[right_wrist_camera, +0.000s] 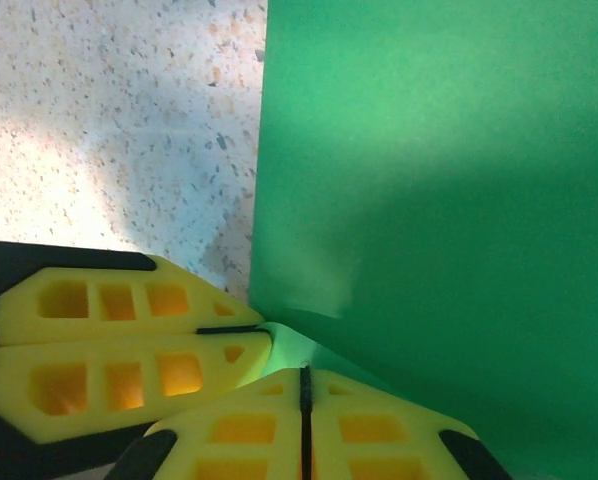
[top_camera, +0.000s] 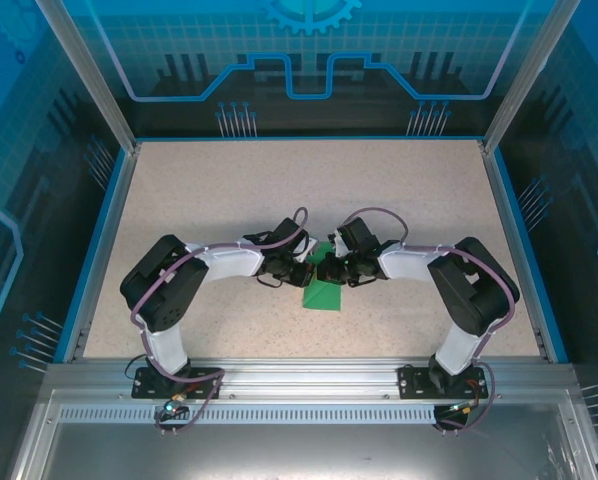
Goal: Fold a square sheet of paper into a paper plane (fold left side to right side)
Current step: Fold the triangle a second time at the center of the table.
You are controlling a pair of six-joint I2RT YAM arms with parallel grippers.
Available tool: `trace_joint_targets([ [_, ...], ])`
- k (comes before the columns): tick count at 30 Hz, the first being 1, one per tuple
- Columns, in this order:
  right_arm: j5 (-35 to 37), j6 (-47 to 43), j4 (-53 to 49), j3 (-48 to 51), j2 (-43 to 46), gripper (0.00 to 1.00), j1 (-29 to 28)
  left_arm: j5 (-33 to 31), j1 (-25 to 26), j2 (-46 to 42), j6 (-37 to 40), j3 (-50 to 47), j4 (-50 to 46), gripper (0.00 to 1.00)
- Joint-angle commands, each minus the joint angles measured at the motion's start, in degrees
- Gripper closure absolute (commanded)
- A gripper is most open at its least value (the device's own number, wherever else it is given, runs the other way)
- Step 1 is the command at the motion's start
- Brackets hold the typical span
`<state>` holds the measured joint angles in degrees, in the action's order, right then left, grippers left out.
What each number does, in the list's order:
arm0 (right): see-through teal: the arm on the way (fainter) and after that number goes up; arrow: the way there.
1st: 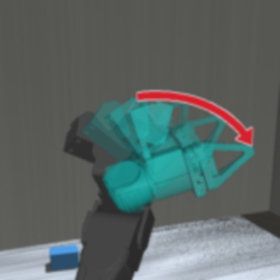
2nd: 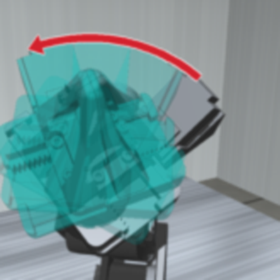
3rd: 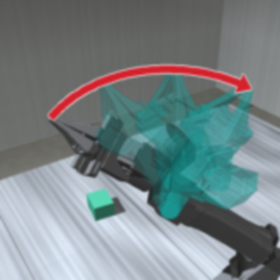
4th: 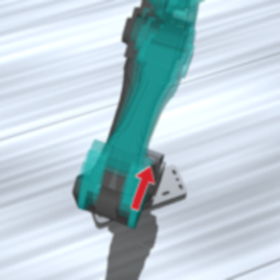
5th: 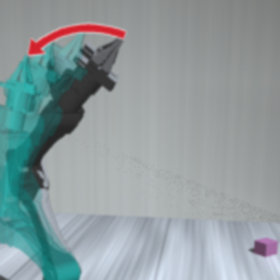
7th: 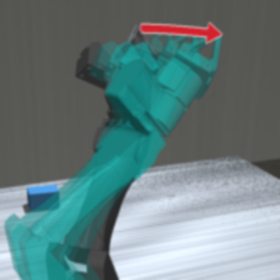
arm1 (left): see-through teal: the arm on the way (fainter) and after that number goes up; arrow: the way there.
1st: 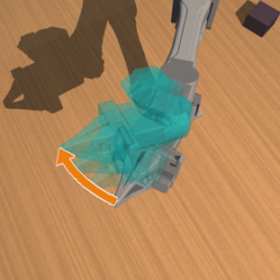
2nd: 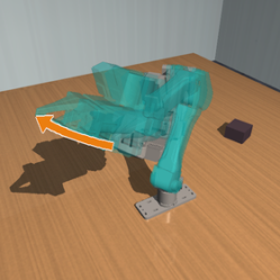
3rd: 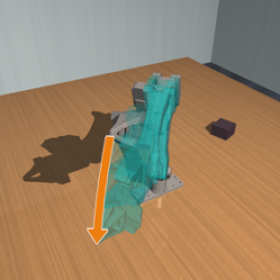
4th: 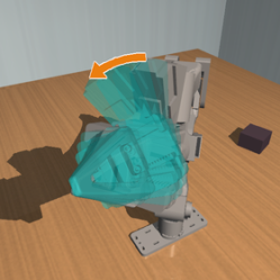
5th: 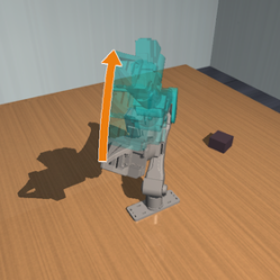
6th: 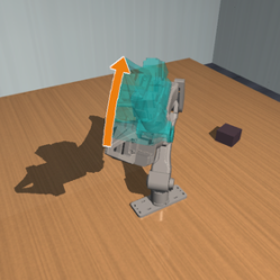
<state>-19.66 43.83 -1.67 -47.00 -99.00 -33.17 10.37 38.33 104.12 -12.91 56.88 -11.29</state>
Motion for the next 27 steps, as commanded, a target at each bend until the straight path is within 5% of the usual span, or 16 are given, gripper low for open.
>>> trace_joint_targets([
  [1, 1.77, -2.40, -3.69, -0.56, -0.48, 0.91, 0.08, 0.59, 0.38, 1.97, 1.66, 0.60, -1.11, 1.00],
  [16, 5.40, -4.54, -8.59, 1.21, 0.35, 0.91, -0.05, 0.00, 0.58, 1.98, 2.01, 1.32, -2.37, 1.00],
  [27, 6.48, -4.72, -9.26, 2.46, 0.12, 0.91, -0.08, -2.05, 0.53, -4.11, 1.57, 0.80, -5.18, 0.76],
])
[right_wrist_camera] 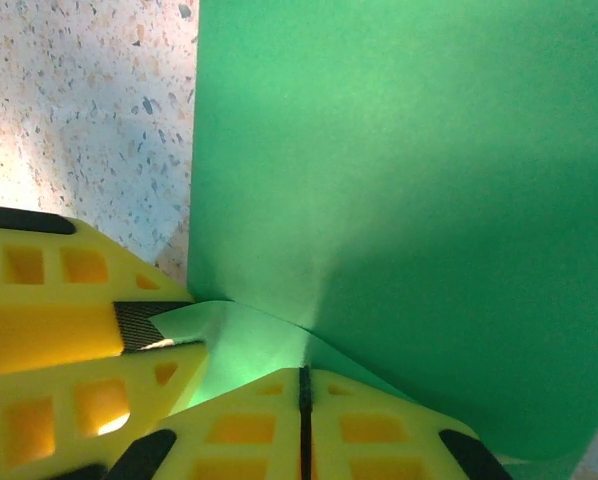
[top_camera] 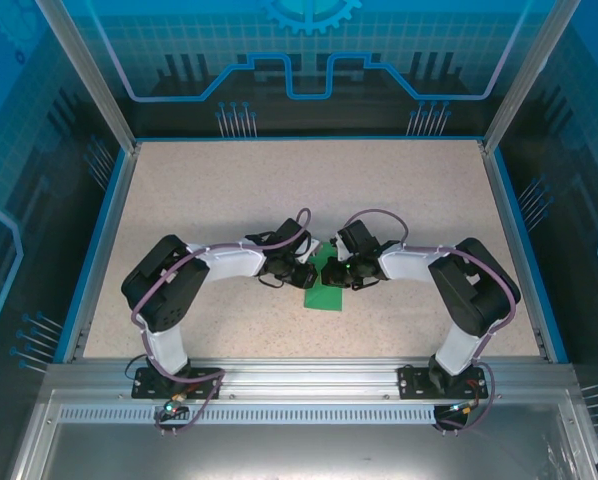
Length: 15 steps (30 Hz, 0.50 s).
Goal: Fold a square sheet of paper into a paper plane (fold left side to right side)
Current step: Fold the triangle a second time at the center of the table.
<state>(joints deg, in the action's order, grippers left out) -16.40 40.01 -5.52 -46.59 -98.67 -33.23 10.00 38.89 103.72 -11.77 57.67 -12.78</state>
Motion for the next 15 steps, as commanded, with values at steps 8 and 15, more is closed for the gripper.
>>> trace_joint_targets([
  [8, 2.54, -0.70, -4.71, 1.85, 0.05, 0.91, -0.23, 3.96, 0.18, -13.13, -5.32, -5.77, -1.63, 0.73],
  [15, 2.47, -0.72, -4.98, 1.39, 0.00, 0.91, -0.47, 15.95, 1.66, -12.50, -12.79, -10.20, 5.21, 0.76],
])
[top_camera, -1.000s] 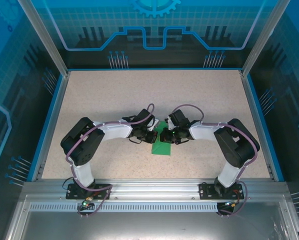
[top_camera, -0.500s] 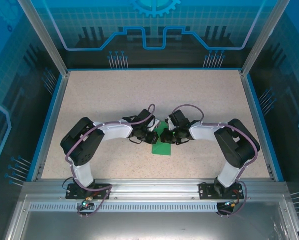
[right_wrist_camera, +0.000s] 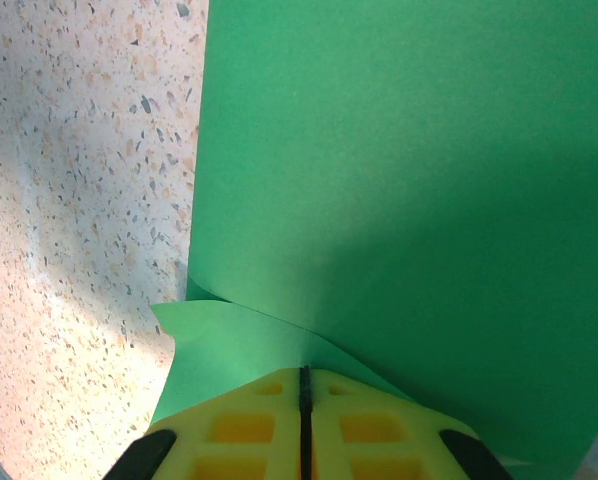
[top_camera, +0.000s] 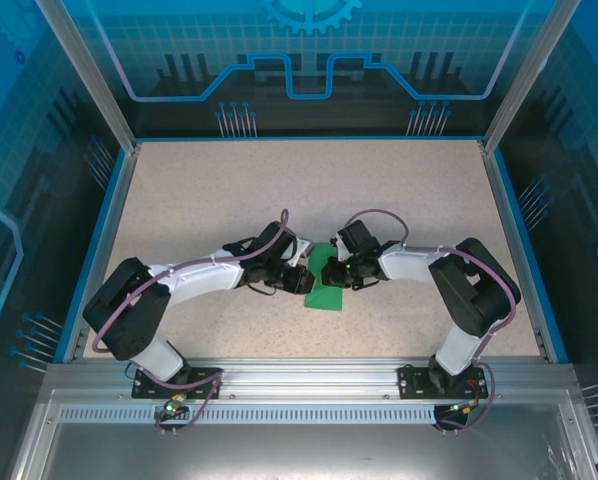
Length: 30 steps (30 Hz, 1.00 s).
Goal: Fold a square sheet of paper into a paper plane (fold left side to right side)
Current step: Fold the triangle a second time at the center of the table.
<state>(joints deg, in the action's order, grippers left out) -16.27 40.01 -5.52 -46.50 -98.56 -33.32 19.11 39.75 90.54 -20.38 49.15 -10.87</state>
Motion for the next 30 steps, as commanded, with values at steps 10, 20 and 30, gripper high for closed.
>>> trace_joint_targets([
  [10, 2.58, -1.07, -5.60, 0.87, -0.17, 0.91, -0.68, 9.09, 1.41, 5.99, -6.16, -3.13, 7.86, 0.77],
  [20, 3.22, -1.51, -6.53, 0.58, 0.21, 0.91, -0.77, 5.28, 1.61, 7.58, -5.63, -5.06, 7.08, 0.78],
  [30, 3.90, -1.86, -7.55, 0.36, 0.64, 0.91, -0.77, 3.57, 1.55, 6.36, -7.29, -8.39, 8.57, 0.82],
])
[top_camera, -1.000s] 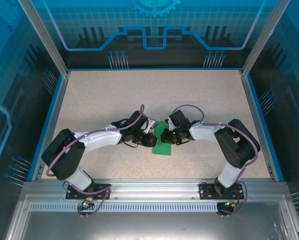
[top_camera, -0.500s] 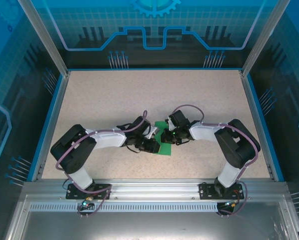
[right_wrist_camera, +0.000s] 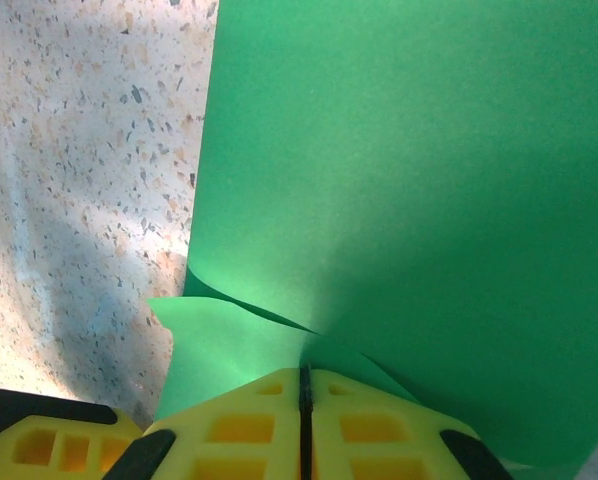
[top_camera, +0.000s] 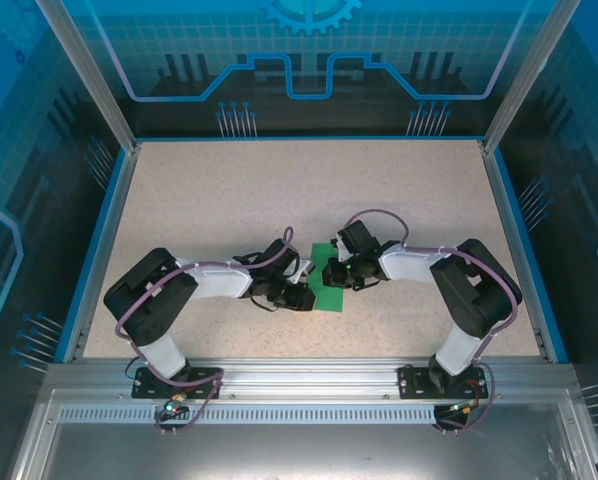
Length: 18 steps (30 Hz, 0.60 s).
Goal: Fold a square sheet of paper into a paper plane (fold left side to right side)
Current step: Fold the triangle a second time at the center of the table.
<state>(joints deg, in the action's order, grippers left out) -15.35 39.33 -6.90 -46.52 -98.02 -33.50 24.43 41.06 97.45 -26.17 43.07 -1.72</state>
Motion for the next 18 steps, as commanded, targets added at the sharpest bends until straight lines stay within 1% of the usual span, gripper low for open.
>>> trace_joint_targets([
  [1, 3.05, -1.27, -6.28, 0.36, 0.17, 0.91, -0.61, -1.84, 0.24, -1.11, -1.66, -2.97, -0.34, 0.83],
  [5, 2.90, -1.31, -6.23, 0.36, 0.13, 0.91, -0.61, -1.00, 0.18, -4.64, -2.60, -5.05, 0.59, 0.86],
  [11, 2.74, -1.26, -6.02, 0.17, 0.17, 0.91, -0.74, 0.32, -0.09, -8.99, -3.51, -4.02, 0.85, 0.85],
  [14, 2.61, -1.19, -5.94, 0.17, 0.15, 0.91, -0.78, -0.26, -0.32, -8.41, -3.36, -2.84, 0.36, 0.85],
  [18, 2.52, -1.19, -5.94, 0.12, 0.02, 0.91, -0.87, -0.78, -0.53, -5.20, -2.49, -0.85, -0.25, 0.83],
])
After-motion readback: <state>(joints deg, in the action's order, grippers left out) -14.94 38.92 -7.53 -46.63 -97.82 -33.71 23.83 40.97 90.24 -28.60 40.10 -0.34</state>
